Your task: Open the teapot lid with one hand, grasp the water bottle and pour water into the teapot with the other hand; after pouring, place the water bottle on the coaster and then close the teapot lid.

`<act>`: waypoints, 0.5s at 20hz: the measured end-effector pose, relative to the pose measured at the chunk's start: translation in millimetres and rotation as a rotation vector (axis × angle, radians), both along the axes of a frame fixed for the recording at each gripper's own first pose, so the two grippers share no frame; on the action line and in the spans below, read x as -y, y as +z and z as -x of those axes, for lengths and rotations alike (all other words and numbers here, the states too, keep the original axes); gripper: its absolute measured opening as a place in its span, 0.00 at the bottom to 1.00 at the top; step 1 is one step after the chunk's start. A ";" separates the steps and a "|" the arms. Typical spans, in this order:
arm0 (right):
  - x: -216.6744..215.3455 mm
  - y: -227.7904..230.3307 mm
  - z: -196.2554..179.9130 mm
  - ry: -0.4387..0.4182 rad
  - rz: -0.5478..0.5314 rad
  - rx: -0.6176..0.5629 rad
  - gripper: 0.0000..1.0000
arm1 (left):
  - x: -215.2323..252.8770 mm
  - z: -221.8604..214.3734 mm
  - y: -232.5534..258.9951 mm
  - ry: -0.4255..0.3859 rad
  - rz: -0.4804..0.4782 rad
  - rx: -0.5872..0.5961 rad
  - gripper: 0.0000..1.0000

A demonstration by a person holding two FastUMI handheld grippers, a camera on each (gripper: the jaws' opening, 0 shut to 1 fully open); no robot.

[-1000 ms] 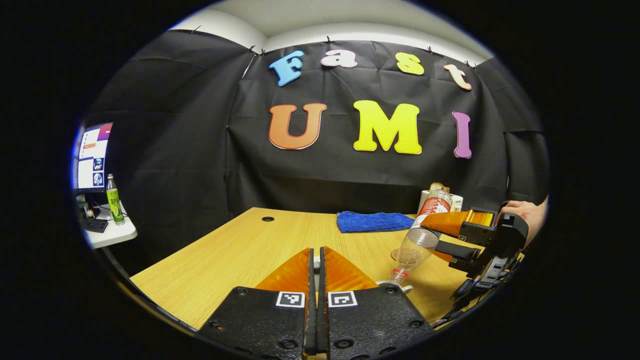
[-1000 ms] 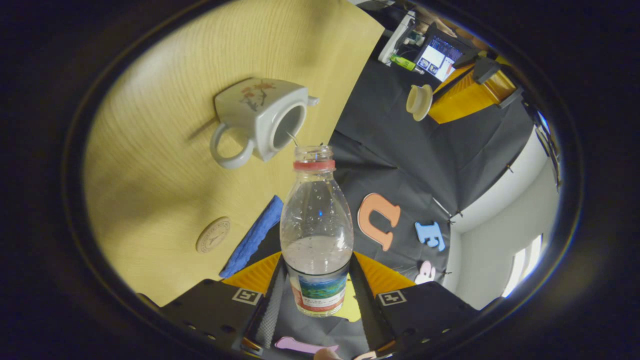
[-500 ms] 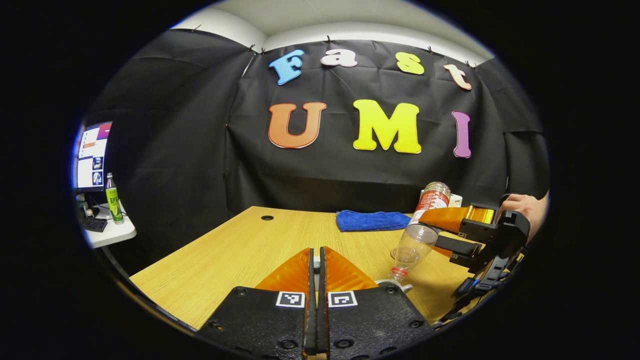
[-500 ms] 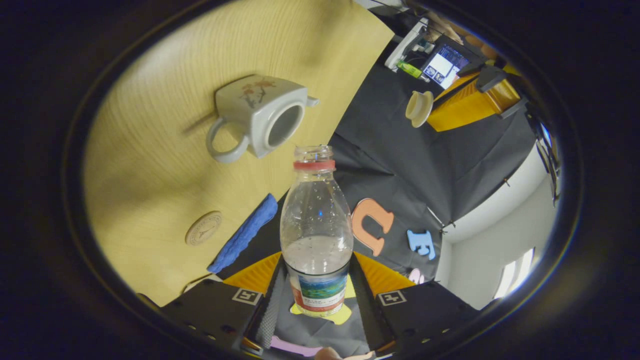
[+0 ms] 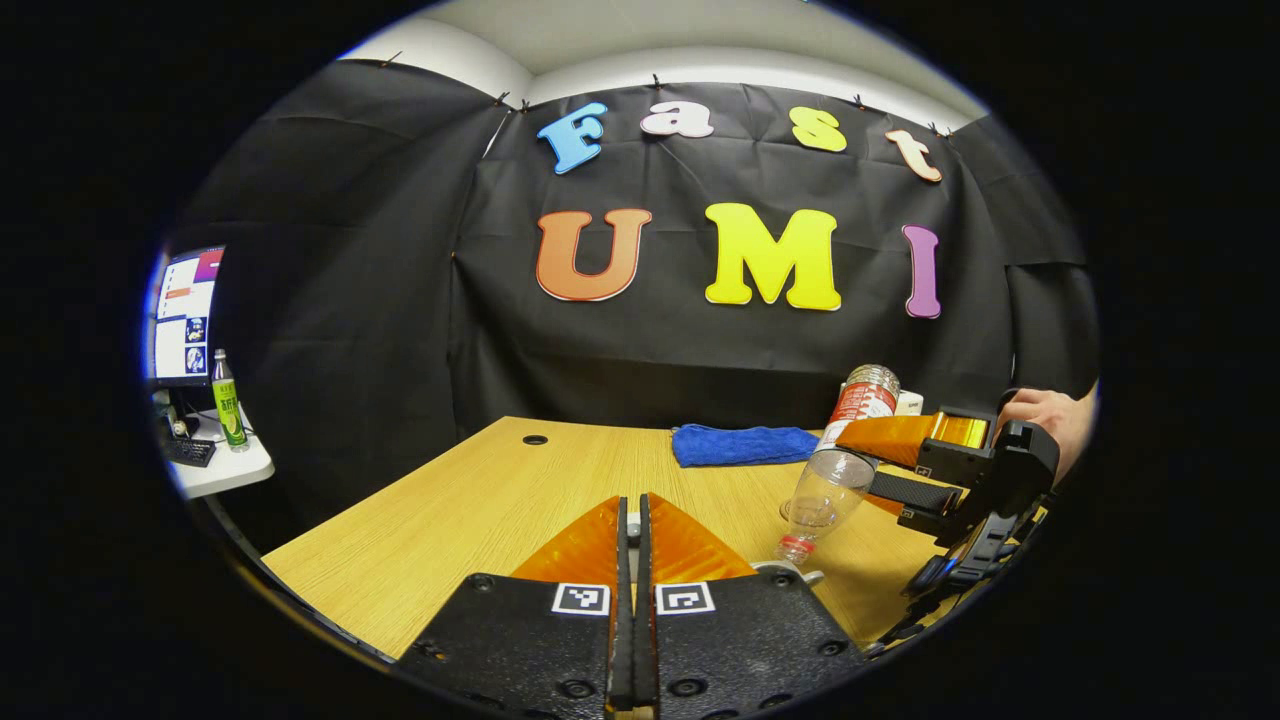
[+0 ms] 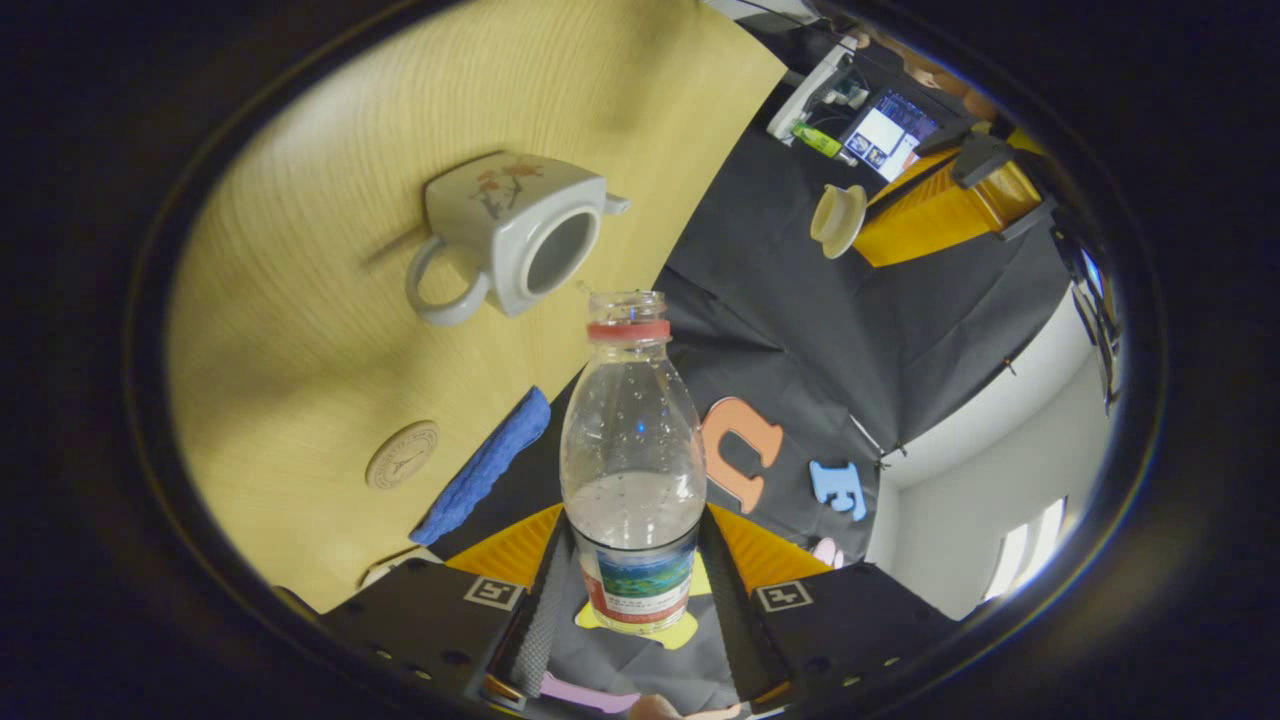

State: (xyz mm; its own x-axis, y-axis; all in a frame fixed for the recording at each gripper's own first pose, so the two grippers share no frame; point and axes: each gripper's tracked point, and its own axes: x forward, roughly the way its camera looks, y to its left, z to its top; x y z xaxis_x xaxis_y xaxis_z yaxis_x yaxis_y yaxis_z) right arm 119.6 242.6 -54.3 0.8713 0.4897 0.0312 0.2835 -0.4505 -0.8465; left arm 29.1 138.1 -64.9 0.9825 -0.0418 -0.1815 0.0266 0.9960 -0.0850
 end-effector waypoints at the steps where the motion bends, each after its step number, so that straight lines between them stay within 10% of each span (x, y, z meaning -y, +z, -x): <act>1: 1.5 0.3 0.7 -0.004 -0.011 -0.008 0.70 | -0.9 -0.2 0.5 0.002 0.002 0.002 0.03; 10: 25.0 -40.2 2.3 -0.141 -0.308 -0.329 0.71 | -4.0 4.2 12.0 0.013 0.006 0.029 0.03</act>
State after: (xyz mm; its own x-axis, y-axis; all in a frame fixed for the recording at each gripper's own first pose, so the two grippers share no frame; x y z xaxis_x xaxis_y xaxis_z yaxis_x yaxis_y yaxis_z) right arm 117.4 217.6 -94.5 0.9168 0.3769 -0.1323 -0.0681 -0.1788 -0.9815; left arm 24.9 142.1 -52.8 0.9878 -0.0299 -0.1527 0.0163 0.9958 -0.0898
